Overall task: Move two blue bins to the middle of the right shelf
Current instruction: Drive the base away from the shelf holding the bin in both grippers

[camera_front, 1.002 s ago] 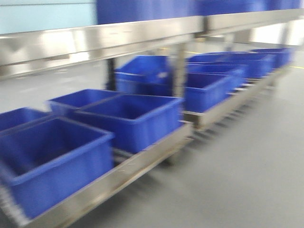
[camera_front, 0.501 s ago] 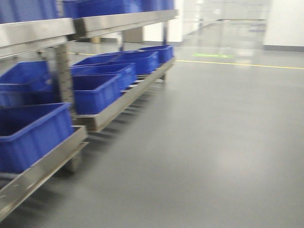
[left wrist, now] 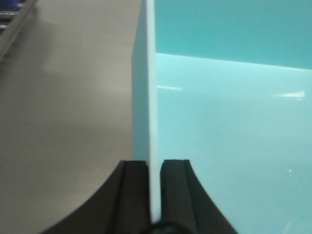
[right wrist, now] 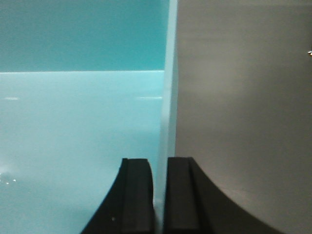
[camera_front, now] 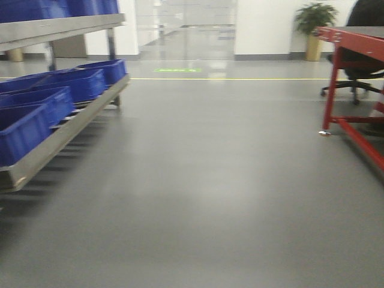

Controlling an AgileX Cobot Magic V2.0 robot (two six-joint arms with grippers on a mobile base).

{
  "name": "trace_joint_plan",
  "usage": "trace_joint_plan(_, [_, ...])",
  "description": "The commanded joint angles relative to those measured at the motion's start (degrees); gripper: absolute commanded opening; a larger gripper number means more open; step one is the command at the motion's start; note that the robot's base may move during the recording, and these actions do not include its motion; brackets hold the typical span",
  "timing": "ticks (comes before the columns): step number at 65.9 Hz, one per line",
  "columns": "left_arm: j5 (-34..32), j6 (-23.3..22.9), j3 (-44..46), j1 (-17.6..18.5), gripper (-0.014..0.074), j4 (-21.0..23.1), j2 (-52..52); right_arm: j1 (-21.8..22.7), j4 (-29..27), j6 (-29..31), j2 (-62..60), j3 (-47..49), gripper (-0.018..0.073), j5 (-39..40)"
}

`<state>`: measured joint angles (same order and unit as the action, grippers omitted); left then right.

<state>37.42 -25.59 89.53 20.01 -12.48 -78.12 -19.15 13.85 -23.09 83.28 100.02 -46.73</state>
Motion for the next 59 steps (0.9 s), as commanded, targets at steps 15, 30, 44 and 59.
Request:
trace_joint_plan(15, [-3.02,-0.41,0.45,-0.1,-0.0111,0.08,0.56,0.04,1.12,0.5,-0.57,0.57,-0.0162,2.27])
trace_joint_plan(30, [-3.02,-0.41,0.45,-0.1,-0.0111,0.08,0.56,0.04,1.12,0.5,-0.57,0.57,-0.0162,2.27])
trace_joint_plan(44, [-3.02,-0.41,0.45,-0.1,-0.0111,0.08,0.56,0.04,1.12,0.5,-0.57,0.57,-0.0162,2.27])
trace_joint_plan(59, [-3.02,-0.41,0.45,-0.1,-0.0111,0.08,0.56,0.04,1.12,0.5,-0.57,0.57,-0.0162,2.27])
